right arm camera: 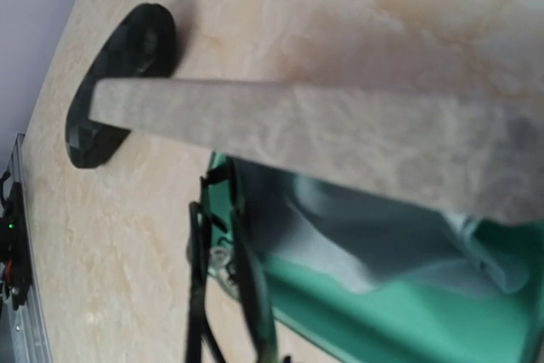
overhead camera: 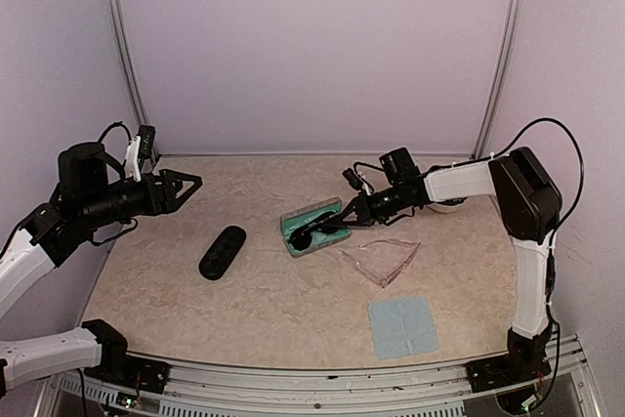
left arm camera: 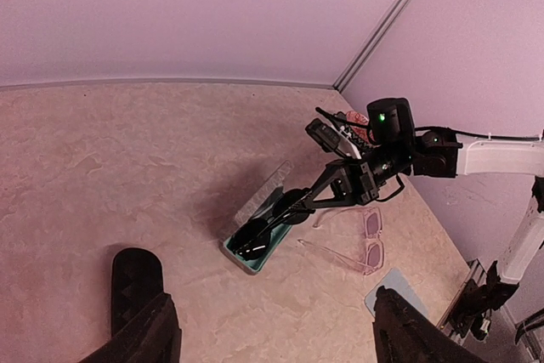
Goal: Organize the sunglasses
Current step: Place the sunglasses in the sunglasses case.
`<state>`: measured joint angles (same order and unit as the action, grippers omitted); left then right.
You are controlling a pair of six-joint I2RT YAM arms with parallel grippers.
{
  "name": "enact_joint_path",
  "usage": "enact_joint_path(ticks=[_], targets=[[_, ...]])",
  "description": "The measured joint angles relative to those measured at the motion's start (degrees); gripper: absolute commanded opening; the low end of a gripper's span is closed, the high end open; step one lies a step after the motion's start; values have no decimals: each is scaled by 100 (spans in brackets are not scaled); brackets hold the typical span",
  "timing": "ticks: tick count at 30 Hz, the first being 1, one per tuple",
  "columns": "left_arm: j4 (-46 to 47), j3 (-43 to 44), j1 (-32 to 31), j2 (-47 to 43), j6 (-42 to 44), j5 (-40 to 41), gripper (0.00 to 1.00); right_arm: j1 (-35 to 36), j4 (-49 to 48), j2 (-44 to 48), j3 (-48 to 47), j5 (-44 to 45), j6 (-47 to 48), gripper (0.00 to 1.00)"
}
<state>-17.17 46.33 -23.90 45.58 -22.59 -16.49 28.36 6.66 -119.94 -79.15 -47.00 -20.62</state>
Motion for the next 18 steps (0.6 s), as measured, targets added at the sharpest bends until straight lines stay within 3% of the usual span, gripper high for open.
enact_joint_path(ticks=[5,11,18], targets=[[0,0,0,2,0,0,76,-20,-4,-138,-76,-70,-11,0],[0,-2,4,15,0,-2,76,-44,55,-317,-256,-15,-33,14],[0,-7,22,17,0,-4,76,-79,236,-428,-411,175,-20,20]])
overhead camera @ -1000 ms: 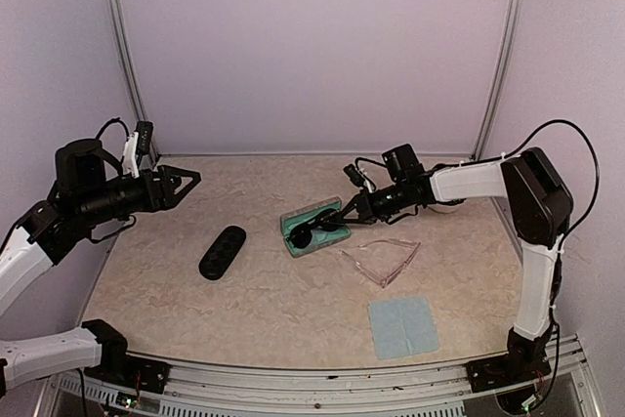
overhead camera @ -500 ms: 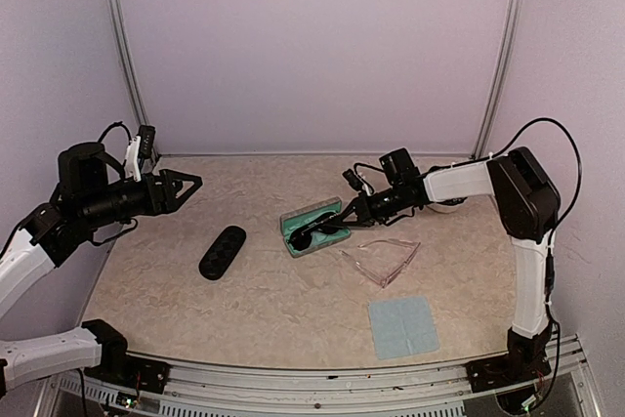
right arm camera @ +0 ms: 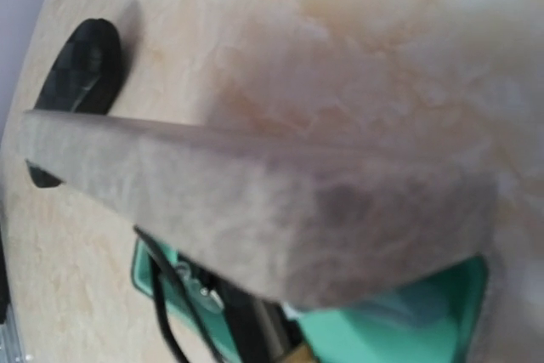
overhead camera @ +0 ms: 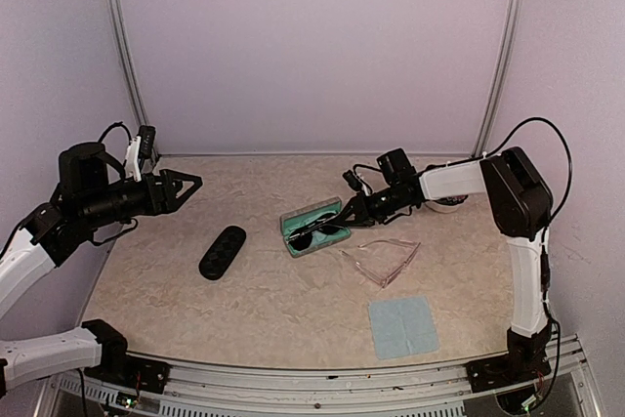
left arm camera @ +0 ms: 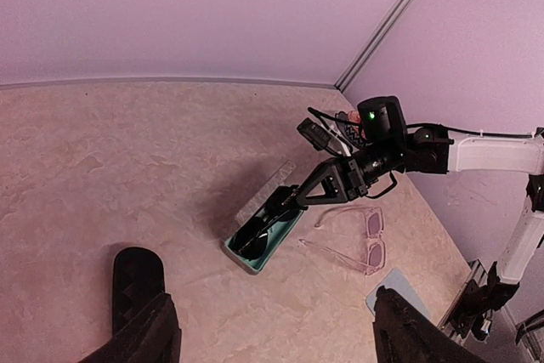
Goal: Organize the sunglasses
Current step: Place the sunglasses in the sunglasses case, then close the case with sunglasses at the center of the board.
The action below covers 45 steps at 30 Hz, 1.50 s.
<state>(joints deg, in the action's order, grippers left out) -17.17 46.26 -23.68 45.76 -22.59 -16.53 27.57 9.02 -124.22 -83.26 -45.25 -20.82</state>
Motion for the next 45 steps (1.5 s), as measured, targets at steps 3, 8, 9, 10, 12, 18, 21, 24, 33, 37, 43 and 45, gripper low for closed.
enact_joint_path(ticks=[3,8,9,10,12,18,21,24,33,37,43,45], targets=[[0,0,9,2,0,-4,76,-2,79,-13,-63,120,15,20],[0,0,15,11,0,-46,76,-2,227,-70,-216,337,68,20],[0,-2,17,11,0,-59,76,-2,247,-72,-232,391,90,20],[0,-4,20,11,0,-66,76,-2,273,-72,-247,448,114,20],[0,-11,28,11,0,-81,76,-2,315,-72,-251,566,157,21],[0,-42,59,11,0,-105,76,-2,448,-37,-232,990,234,21],[0,-50,87,11,0,-109,76,-2,457,160,-70,1217,269,21],[2,-66,105,11,-2,-120,76,0,483,535,114,1486,323,21],[9,-140,431,24,-17,-170,75,382,160,1641,160,2680,518,11],[24,-177,518,24,-31,-168,75,704,-68,1681,74,3106,557,0],[26,-210,570,-7,-42,-116,76,1062,-343,1405,-313,3637,542,0],[26,-210,573,-9,-50,-98,75,1143,-455,1272,-400,3759,514,0]])
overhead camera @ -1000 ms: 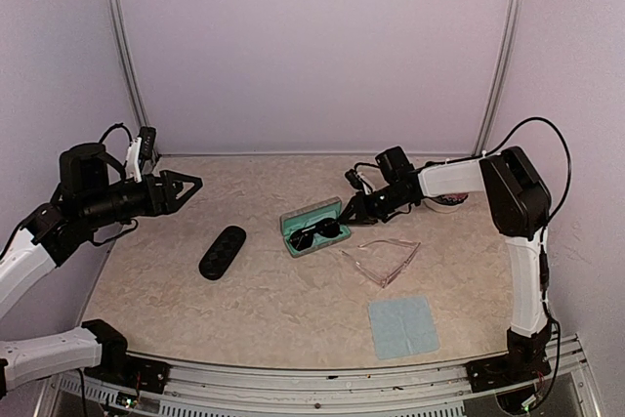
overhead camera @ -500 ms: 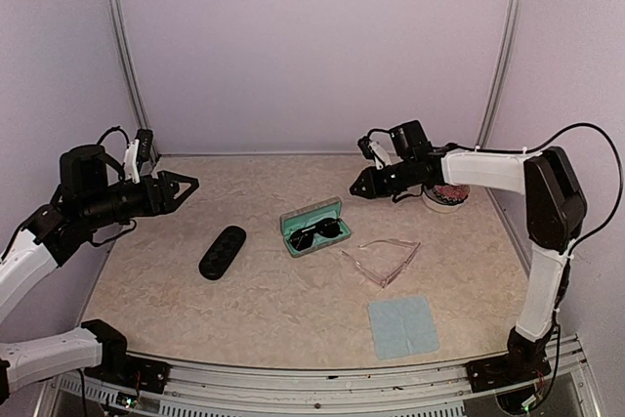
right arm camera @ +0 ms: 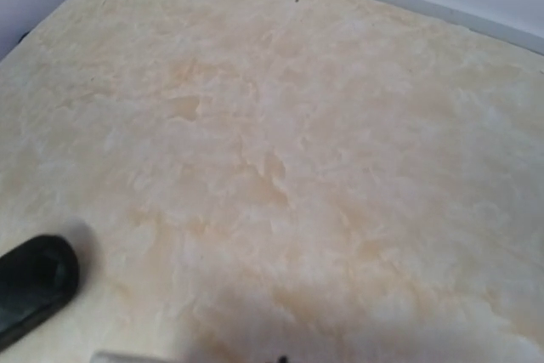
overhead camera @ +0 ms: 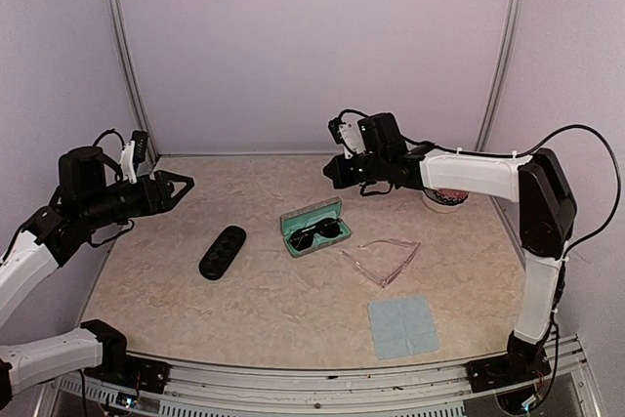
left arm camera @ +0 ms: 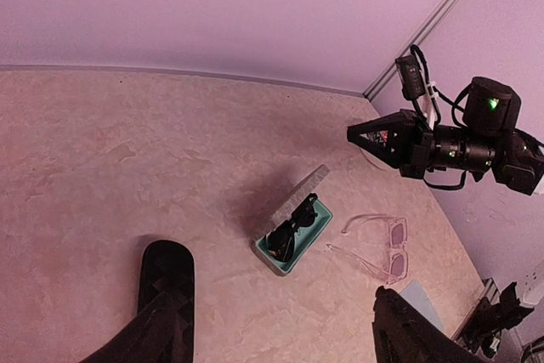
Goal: Organize the sunglasses
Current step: Close the case with sunglasses at the center of the board.
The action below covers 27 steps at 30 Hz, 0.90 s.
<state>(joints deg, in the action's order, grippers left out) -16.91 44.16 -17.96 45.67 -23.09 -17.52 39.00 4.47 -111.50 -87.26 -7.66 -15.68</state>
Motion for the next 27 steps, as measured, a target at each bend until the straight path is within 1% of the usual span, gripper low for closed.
enact_joint_path(ticks=[4,7,10,14,19,27], targets=[[0,-2,0,-11,-4,7,77,120,-223,-334,-151,254,-44,0],[0,-13,0,-48,-13,26,80,216,-284,-636,-341,481,-46,0],[0,-13,4,-74,-46,48,86,299,-337,-859,-490,684,-48,0],[0,-13,28,-81,-68,72,98,345,-387,-1023,-549,833,-68,0],[0,-13,31,-85,-83,107,99,367,-400,-1222,-656,896,-116,0],[0,-13,33,-118,-83,144,99,470,-396,-1637,-1084,876,-166,0]])
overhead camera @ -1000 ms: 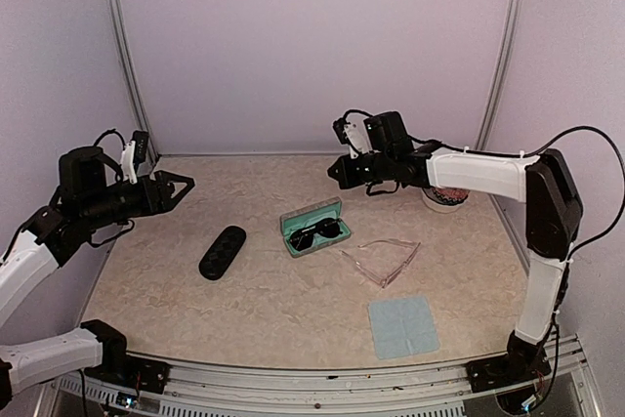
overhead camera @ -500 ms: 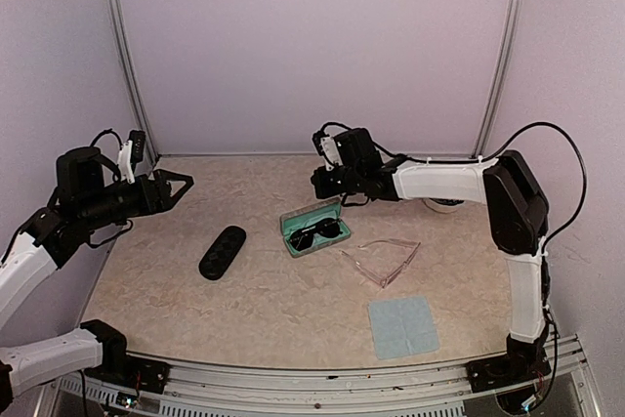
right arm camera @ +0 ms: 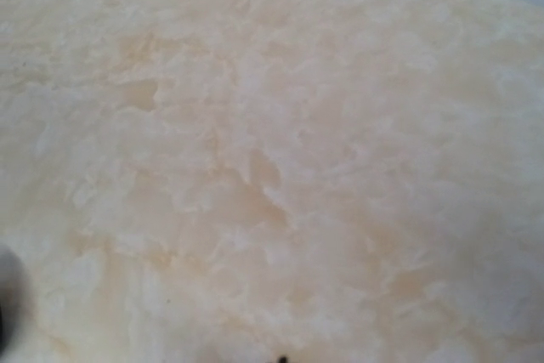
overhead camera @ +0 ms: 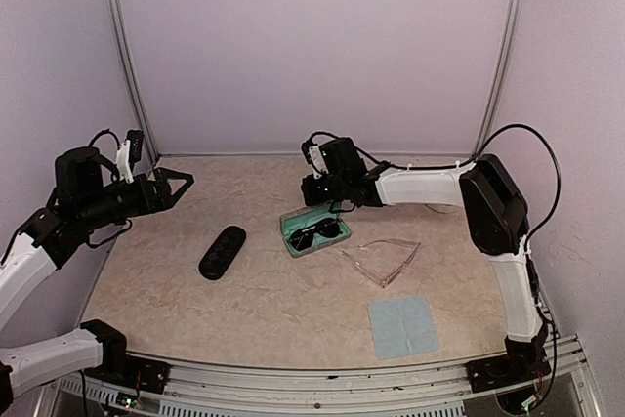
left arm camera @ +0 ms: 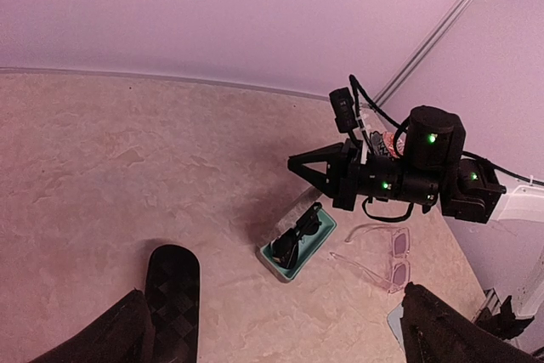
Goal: Organize the sunglasses
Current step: Close the case with sunglasses at the center of the board.
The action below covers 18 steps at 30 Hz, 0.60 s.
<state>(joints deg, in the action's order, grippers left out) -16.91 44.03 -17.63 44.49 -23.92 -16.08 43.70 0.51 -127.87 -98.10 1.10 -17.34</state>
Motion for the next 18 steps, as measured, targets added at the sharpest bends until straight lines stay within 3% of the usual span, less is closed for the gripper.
enact_joint_path(ticks=[18], targets=[[-2,-2,11,0,0,37,99,127,-140,-76,308,7,70,0]])
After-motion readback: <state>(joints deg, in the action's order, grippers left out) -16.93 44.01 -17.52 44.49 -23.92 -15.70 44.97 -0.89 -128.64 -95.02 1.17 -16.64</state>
